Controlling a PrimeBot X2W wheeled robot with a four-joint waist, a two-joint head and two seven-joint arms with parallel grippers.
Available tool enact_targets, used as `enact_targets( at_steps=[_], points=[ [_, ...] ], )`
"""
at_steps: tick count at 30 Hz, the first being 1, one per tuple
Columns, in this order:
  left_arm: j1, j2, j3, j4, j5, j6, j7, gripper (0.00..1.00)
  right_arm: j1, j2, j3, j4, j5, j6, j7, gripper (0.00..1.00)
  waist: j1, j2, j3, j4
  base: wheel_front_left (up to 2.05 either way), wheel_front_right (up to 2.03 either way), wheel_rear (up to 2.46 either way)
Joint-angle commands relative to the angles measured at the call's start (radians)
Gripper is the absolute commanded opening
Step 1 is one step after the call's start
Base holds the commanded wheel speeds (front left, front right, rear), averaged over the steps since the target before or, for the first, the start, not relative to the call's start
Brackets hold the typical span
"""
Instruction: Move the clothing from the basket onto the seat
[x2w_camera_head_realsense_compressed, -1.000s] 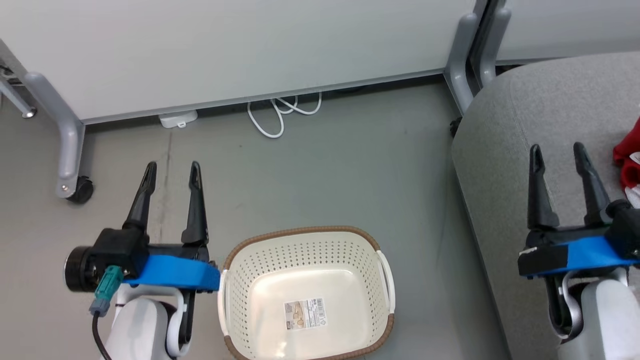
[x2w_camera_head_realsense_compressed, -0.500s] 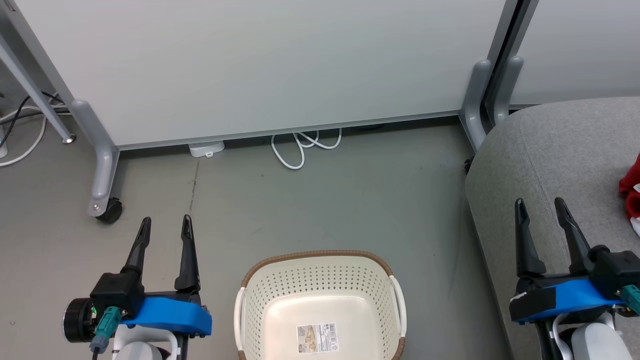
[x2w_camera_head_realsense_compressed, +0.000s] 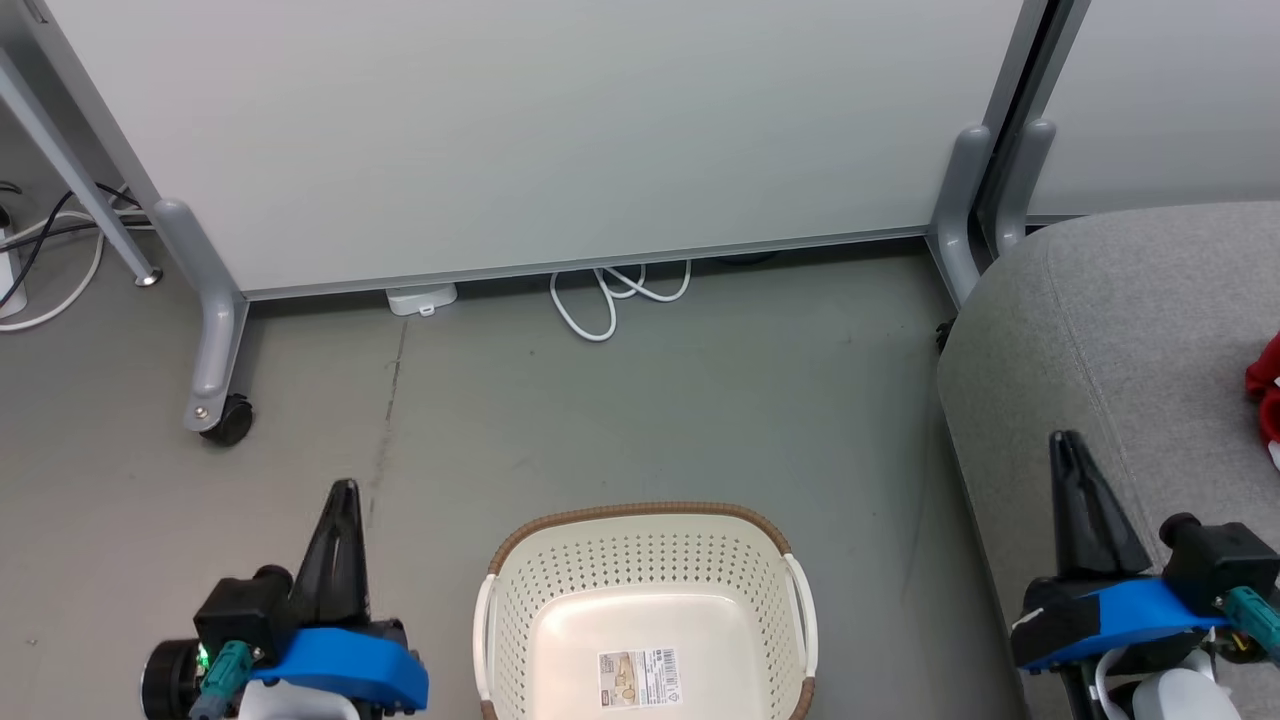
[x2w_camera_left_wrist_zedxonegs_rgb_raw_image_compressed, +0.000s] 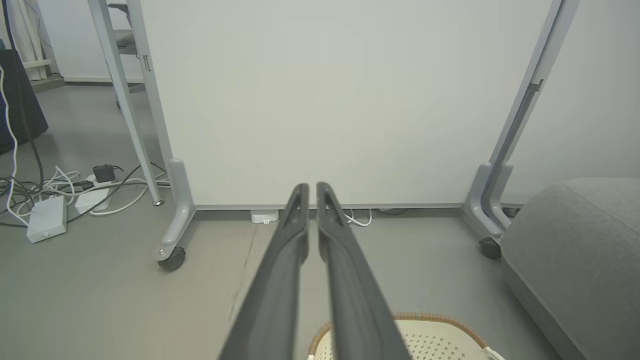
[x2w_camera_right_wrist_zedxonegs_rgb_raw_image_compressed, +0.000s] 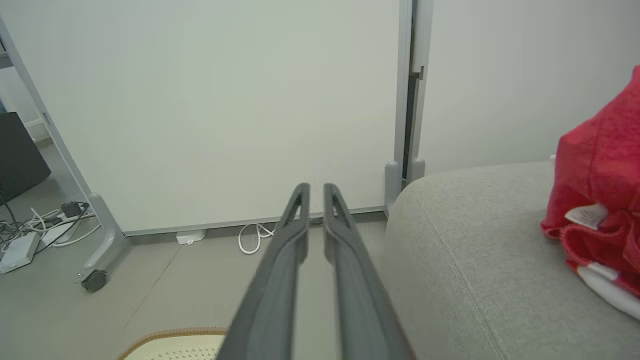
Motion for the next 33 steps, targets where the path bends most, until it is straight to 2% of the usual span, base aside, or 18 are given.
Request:
enact_targets(
  at_steps=[1, 33],
  points=[
    [-0.016, 0.000, 0.012, 0.000, -0.040, -0.001, 0.016, 0.00, -0.010, -0.001, -0.009, 0.002, 0.040, 0.000, 0.018, 0.00, 0.0001, 0.0000, -0.001, -0.001, 0.00, 0.00, 0.00],
    [-0.018, 0.000, 0.052, -0.036, -0.579, -0.012, 0.147, 0.00, 0.008, -0.002, 0.000, -0.017, 0.593, 0.000, 0.150, 0.00, 0.0001, 0.0000, -0.015, -0.013, 0.00, 0.00, 0.00]
  ],
)
